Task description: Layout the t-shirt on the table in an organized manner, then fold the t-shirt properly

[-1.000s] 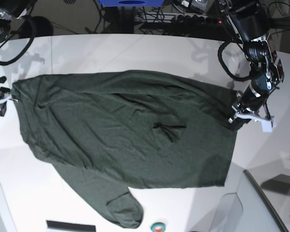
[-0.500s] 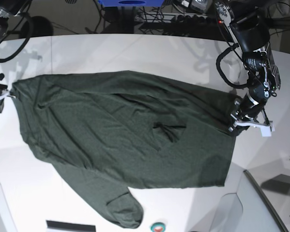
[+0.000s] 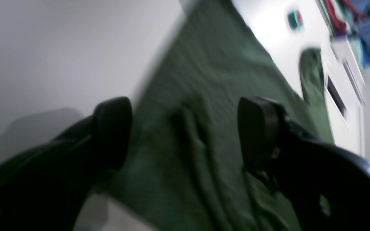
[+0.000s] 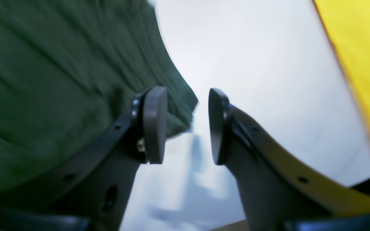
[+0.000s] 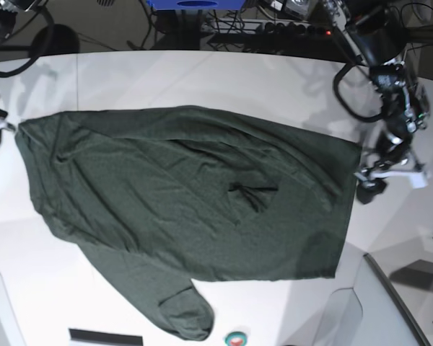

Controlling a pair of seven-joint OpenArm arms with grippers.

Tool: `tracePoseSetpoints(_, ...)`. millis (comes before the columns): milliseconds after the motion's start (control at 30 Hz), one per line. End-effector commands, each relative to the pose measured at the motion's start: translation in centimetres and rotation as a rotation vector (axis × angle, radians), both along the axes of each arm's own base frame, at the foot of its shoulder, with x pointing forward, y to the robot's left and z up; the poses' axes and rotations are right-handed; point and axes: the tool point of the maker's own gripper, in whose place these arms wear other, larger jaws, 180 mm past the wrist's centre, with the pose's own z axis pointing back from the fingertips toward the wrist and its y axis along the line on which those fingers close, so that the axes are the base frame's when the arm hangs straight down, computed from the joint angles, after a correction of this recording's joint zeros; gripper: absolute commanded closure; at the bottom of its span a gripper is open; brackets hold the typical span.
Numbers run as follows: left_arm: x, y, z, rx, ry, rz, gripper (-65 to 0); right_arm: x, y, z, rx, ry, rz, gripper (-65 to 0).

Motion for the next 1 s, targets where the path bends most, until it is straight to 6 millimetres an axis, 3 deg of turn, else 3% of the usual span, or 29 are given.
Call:
tracePoseSetpoints(0,0.2,1.7,2.3,0.047,-0.060,0.024,-49.5,-0.4,-1.0,0.8,0.032,-0.040,-0.033,-25.1)
tracePoseSetpoints(100,-2.5,3.8,4.2,0.128,-0.073,0.062,-49.5,-2.1,-0.9,-1.1,0.278,-0.065,-0.101,-40.5)
tracePoseSetpoints(167,-4.5,4.6,4.5,0.170,-0.057,0.070,-49.5,-2.4,-0.4,-2.4,0.400,-0.088,-0.121,-45.0)
tracePoseSetpoints(333,-8.1,4.4,4.3,0.256,-0.020,-0.031,-49.5,-2.1,1.1,-6.2,0.574,-0.074,-0.172,-44.0)
tracePoseSetpoints(433,-9.6,3.9,3.4,0.265,0.005,-0.083,-49.4,-1.4,1.1,-7.3,0.619,-0.068,-0.184,-44.0)
tracePoseSetpoints(600,-12.1,4.9,2.9,0.279,0.044,-0.071,-49.4,-0.7,2.0,-9.5,0.682,-0.019,-0.200,-44.0)
tracePoseSetpoints(767,-12.6,4.8,2.7,0.282,0.055,-0.082,-49.4,-0.3,2.5,-11.3,0.670,0.030,-0.214,-44.0)
tracePoseSetpoints(867,-12.7,4.8,2.6,0.281,0.057,-0.082,-49.4,0.2,3.1,-11.4,0.673,0.013,-0.181,-43.5)
tracePoseSetpoints(967,-12.9,4.5,2.4,0.277,0.064,-0.089,-49.4,0.5,3.5,-11.6,0.683,0.009,-0.161,-38.1)
